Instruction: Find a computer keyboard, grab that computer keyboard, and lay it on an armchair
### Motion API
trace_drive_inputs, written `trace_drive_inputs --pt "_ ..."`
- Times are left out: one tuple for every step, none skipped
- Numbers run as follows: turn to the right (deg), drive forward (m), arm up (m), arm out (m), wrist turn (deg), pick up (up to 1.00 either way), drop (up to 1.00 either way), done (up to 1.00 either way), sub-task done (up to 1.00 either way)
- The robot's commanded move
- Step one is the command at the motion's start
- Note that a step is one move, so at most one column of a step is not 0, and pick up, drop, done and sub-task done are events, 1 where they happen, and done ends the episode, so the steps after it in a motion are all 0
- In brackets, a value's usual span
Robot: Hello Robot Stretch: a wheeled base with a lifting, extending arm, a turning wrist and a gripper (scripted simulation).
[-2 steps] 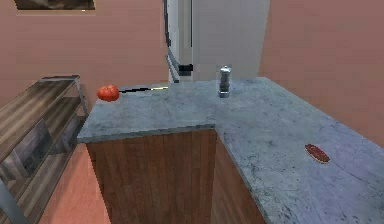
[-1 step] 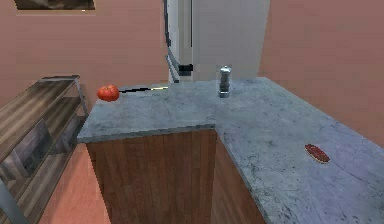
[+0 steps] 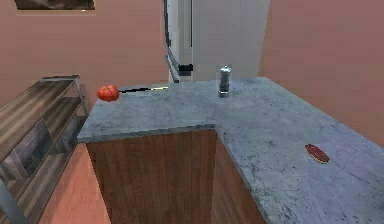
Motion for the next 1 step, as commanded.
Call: trace_drive_inputs --pt "0.0 0.0 0.04 0.0 0.0 0.0 0.0 0.0 0.0"
